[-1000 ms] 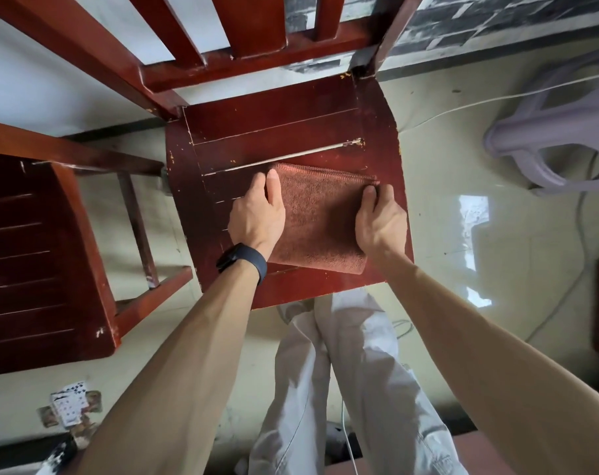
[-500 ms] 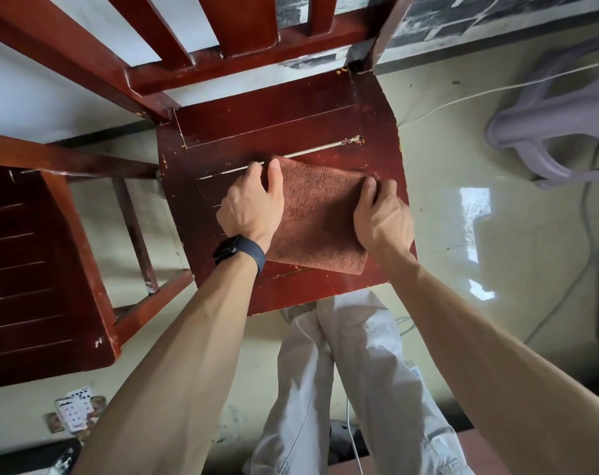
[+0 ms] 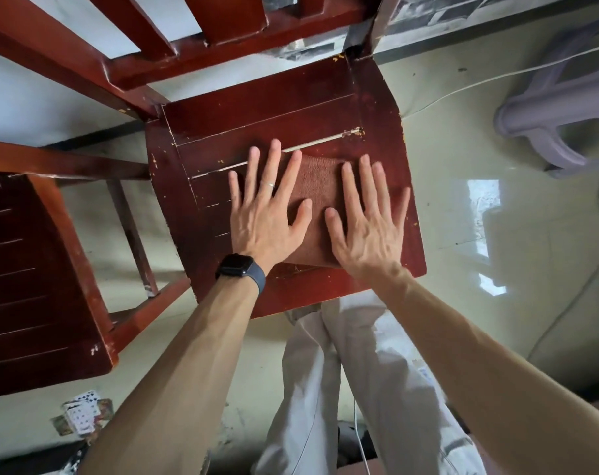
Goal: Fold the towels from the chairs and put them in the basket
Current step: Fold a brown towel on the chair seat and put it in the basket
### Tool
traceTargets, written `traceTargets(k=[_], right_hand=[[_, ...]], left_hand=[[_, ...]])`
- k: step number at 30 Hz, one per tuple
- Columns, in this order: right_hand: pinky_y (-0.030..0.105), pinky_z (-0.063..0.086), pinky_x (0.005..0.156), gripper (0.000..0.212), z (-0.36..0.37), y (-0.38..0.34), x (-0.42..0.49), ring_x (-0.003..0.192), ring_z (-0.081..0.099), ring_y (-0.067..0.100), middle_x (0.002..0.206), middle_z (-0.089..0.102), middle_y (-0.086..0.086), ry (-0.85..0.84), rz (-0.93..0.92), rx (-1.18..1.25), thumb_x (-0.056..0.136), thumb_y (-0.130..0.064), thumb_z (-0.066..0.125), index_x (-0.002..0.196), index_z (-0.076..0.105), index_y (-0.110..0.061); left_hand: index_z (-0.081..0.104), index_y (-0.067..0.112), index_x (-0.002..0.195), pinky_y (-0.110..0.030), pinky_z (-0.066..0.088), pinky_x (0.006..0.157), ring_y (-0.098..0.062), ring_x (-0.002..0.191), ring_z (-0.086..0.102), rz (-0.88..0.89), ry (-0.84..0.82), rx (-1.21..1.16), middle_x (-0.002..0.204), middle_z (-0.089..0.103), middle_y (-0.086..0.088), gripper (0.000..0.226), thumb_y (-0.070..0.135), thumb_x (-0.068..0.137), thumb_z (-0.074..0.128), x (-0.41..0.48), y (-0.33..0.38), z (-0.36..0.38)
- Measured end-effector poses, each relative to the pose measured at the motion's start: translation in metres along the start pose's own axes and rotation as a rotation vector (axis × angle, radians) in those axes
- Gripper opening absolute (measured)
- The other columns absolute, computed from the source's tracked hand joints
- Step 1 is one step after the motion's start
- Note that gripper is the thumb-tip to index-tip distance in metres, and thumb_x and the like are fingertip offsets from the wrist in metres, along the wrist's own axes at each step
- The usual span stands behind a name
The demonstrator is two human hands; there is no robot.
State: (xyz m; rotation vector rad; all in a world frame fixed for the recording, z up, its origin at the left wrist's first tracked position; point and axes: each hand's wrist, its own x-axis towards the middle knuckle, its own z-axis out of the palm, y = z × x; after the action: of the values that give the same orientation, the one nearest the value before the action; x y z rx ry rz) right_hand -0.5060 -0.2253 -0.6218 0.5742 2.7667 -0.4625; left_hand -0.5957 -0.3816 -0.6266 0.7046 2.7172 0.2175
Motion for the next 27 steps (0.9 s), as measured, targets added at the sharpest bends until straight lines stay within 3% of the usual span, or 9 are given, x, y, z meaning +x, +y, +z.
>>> traceTargets(k=[7, 11, 13, 15, 19, 24, 27], right_hand=[[0.062, 0.005, 0.121, 0.081, 0.009, 0.011, 0.005, 0.156, 0.002, 0.025, 0.169, 0.004, 0.007, 0.049, 0.000, 0.019, 0.096, -0.065, 0.038, 0.161, 0.012, -0.024], [0.061, 0.000, 0.122, 0.091, 0.002, 0.011, -0.003, 0.155, -0.005, 0.025, 0.168, -0.006, 0.009, -0.004, 0.286, 0.012, 0.095, -0.073, 0.024, 0.160, 0.005, -0.013], [0.063, 0.007, 0.121, 0.086, -0.008, 0.015, -0.011, 0.155, -0.001, 0.028, 0.168, -0.001, 0.011, -0.004, 0.381, 0.051, 0.098, -0.067, 0.023, 0.160, 0.008, -0.009], [0.058, 0.020, 0.118, 0.078, -0.021, 0.018, -0.021, 0.149, 0.018, 0.033, 0.163, 0.018, 0.013, 0.047, 0.364, 0.100, 0.098, -0.058, 0.036, 0.157, 0.018, -0.012], [0.048, 0.044, 0.101, 0.058, -0.038, 0.004, -0.021, 0.119, 0.049, 0.032, 0.130, 0.051, 0.011, -0.041, 0.478, 0.403, 0.090, -0.050, 0.055, 0.138, 0.043, -0.018], [0.041, 0.053, 0.093, 0.038, -0.045, -0.010, 0.010, 0.104, 0.063, 0.029, 0.104, 0.064, 0.006, -0.176, 0.801, 0.703, 0.081, -0.031, 0.069, 0.112, 0.055, -0.013], [0.043, 0.058, 0.086, 0.020, -0.047, -0.007, 0.020, 0.093, 0.067, 0.028, 0.091, 0.068, 0.004, -0.218, 0.855, 0.821, 0.077, -0.028, 0.072, 0.092, 0.066, -0.016]], left_hand=[[0.014, 0.036, 0.157, -0.056, 0.013, 0.120, -0.024, 0.154, 0.005, -0.027, -0.003, -0.073, 0.167, 0.001, 0.000, 0.076, 0.059, 0.092, 0.044, 0.005, -0.005, 0.004], [0.007, 0.031, 0.159, -0.057, 0.011, 0.120, -0.028, 0.153, 0.010, -0.080, -0.031, -0.031, 0.167, -0.005, -0.008, 0.069, 0.056, 0.099, 0.032, 0.006, -0.012, 0.000], [0.011, 0.031, 0.158, -0.058, 0.016, 0.119, -0.033, 0.150, 0.018, -0.178, -0.001, -0.029, 0.166, 0.004, -0.009, 0.063, 0.053, 0.101, 0.027, 0.003, -0.013, -0.007], [0.022, 0.027, 0.157, -0.054, 0.029, 0.114, -0.033, 0.142, 0.033, -0.346, 0.062, -0.126, 0.161, 0.022, -0.013, 0.063, 0.053, 0.100, 0.031, -0.003, -0.011, -0.016], [0.050, 0.017, 0.139, -0.041, 0.041, 0.103, -0.031, 0.126, 0.047, -0.576, 0.097, -0.460, 0.139, 0.049, -0.015, 0.056, 0.046, 0.092, 0.055, -0.016, -0.002, -0.028], [0.058, 0.017, 0.130, -0.022, 0.041, 0.085, -0.023, 0.110, 0.060, -0.794, 0.054, -0.721, 0.116, 0.063, -0.003, 0.047, 0.036, 0.088, 0.068, -0.016, 0.005, -0.036], [0.062, 0.015, 0.126, -0.020, 0.041, 0.086, -0.021, 0.110, 0.063, -0.823, -0.026, -0.763, 0.116, 0.070, -0.003, 0.043, 0.033, 0.088, 0.070, -0.008, -0.002, -0.038]])
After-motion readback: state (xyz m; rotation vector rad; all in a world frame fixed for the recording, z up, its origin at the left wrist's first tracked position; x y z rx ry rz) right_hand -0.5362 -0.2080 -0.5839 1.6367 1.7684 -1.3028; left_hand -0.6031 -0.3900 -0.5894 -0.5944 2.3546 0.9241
